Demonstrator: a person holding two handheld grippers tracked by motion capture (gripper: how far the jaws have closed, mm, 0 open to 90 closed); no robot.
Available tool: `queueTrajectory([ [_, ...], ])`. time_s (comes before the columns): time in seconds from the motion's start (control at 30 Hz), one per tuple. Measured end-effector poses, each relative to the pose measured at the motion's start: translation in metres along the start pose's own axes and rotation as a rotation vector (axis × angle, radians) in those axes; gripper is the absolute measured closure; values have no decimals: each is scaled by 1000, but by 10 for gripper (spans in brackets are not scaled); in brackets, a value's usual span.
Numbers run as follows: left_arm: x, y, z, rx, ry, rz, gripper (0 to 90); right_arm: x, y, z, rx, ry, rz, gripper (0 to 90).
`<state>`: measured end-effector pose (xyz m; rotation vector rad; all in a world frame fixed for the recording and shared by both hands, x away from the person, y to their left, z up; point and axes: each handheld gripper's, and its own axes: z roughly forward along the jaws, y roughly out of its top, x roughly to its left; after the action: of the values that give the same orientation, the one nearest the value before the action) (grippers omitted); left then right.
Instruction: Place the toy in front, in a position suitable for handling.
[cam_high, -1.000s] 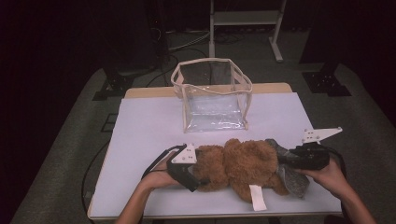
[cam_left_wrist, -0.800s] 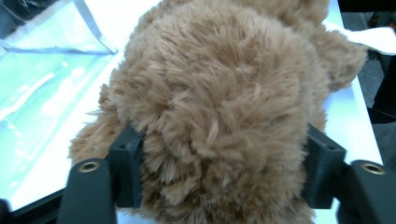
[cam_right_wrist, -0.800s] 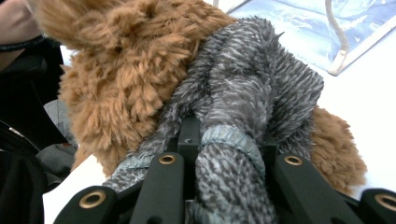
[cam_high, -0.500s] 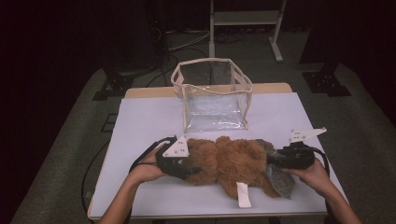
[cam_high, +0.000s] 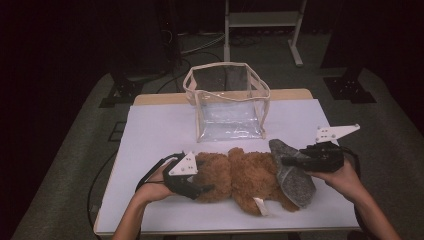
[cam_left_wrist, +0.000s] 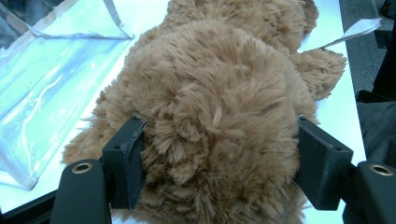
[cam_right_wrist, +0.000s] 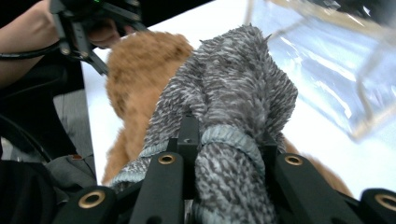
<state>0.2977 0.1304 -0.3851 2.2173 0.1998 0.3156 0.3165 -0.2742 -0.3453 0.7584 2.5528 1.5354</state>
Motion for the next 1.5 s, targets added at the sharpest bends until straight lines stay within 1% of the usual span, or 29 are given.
queueTrajectory([
  [0.07, -1, 0, 0, -14, 0, -5, 283, 8, 15, 11, 25, 19, -45, 718],
  [0.1, -2, 0, 1, -16, -3, -5, 283, 12, 22, 18, 39, 37, -59, 717],
  [0.2, -3, 1, 1, -14, -5, 0, 282, 21, 38, 46, 91, 71, -117, 715],
  [0.27, -4, 1, 0, -16, -8, 0, 282, 26, 44, 65, 127, 85, -138, 715],
  [0.3, -5, 1, 0, -15, -4, 2, 282, 29, 45, 73, 148, 81, -152, 715],
  [0.33, -5, 0, 0, -11, -1, 7, 279, 31, 45, 80, 163, 81, -166, 711],
  [0.4, -5, -2, -1, -10, -3, 7, 267, 31, 41, 86, 186, 67, -175, 712],
  [0.47, -4, -4, -3, -15, -10, -9, 246, 29, 35, 82, 176, 70, -161, 713],
  [0.5, -3, -5, -4, -15, -9, -12, 230, 28, 32, 79, 176, 67, -152, 713],
  [0.57, -2, -7, -5, -19, -4, -28, 207, 26, 24, 70, 172, 56, -149, 711],
  [0.6, -2, -8, -5, -23, -4, -30, 207, 25, 20, 66, 166, 54, -141, 710],
  [0.67, -2, -7, -3, -22, -10, -31, 224, 23, 15, 58, 155, 50, -130, 708],
  [0.7, -3, -7, -2, -19, -19, -29, 245, 23, 13, 56, 156, 41, -129, 706],
  [0.77, -4, -6, 0, -10, -22, -19, 260, 23, 14, 53, 163, 30, -131, 690],
  [0.83, -4, -5, 2, -10, -18, -18, 260, 24, 15, 54, 176, 32, -131, 669],
  [0.9, -5, -5, 3, -11, -15, -17, 258, 26, 17, 56, 191, 19, -148, 659],
  [1.0, -5, -4, 4, -13, -10, -18, 258, 27, 20, 58, 196, -3, -158, 642],
  [1.07, -5, -3, 5, -8, -10, -6, 259, 28, 20, 58, 197, -11, -167, 639],
  [1.13, -6, -1, 5, -4, -11, -3, 260, 29, 20, 57, 195, -25, -177, 618],
  [1.23, -6, 0, 6, -2, -11, 13, 262, 30, 22, 56, 186, -29, -168, 640],
  [1.27, -6, 0, 6, -4, -11, 12, 263, 31, 24, 56, 179, -32, -153, 660],
  [1.3, -6, 0, 6, -5, -11, 11, 263, 32, 27, 57, 171, -19, -144, 671],
  [1.33, -6, 0, 6, -5, -11, 12, 263, 34, 30, 59, 175, -11, -148, 678],
  [1.37, -6, 1, 7, -10, -9, 8, 263, 36, 34, 62, 178, -13, -159, 681],
  [1.43, -7, 2, 8, -12, -11, 11, 264, 42, 41, 72, 186, 9, -180, 686],
  [1.5, -8, 3, 9, -13, -8, 13, 263, 47, 49, 84, 196, 25, -217, 690],
])
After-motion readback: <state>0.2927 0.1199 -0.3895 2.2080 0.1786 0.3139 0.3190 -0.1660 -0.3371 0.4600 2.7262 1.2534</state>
